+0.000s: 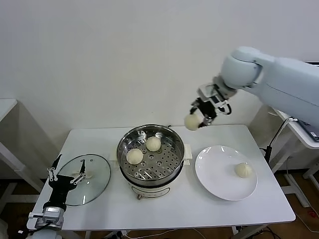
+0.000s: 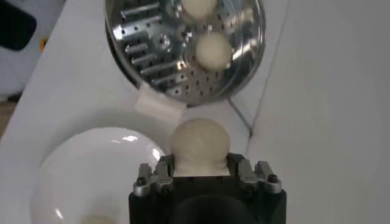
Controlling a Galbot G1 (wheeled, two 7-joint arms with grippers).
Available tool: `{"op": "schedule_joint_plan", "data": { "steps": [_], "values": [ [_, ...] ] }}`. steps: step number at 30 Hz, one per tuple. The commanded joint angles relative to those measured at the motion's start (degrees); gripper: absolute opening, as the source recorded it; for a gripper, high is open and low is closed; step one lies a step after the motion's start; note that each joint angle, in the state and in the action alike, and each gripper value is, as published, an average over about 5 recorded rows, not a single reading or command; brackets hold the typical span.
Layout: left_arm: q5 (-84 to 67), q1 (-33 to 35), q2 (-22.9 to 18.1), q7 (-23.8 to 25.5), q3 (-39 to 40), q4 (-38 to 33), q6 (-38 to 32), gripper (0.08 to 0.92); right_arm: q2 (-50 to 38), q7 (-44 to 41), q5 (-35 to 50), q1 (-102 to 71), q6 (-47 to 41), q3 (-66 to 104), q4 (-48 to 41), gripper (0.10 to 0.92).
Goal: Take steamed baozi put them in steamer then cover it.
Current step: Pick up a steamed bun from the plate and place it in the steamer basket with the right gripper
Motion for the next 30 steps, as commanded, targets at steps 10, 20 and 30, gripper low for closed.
{"op": "schedule_joint_plan", "data": {
  "steps": [10, 20, 30],
  "values": [
    [-0.6, 0.1, 0.3, 0.1, -1.4, 0.2, 0.1, 0.823, 13.1, 1.8, -11.0, -1.5, 17.9, -5.5, 7.2, 0.607],
    [-0.5, 0.0, 0.5, 0.2, -1.7, 1.1, 0.1, 0.823, 13.1, 5.0, -12.9, -5.8, 21.8, -5.4, 8.1, 0.602],
    [-0.4, -0.5, 0.6, 0.2, -1.8, 2.0, 0.0, 0.823, 14.3, 6.1, -13.6, -9.8, 22.6, -5.0, 5.7, 0.602]
  ]
}}
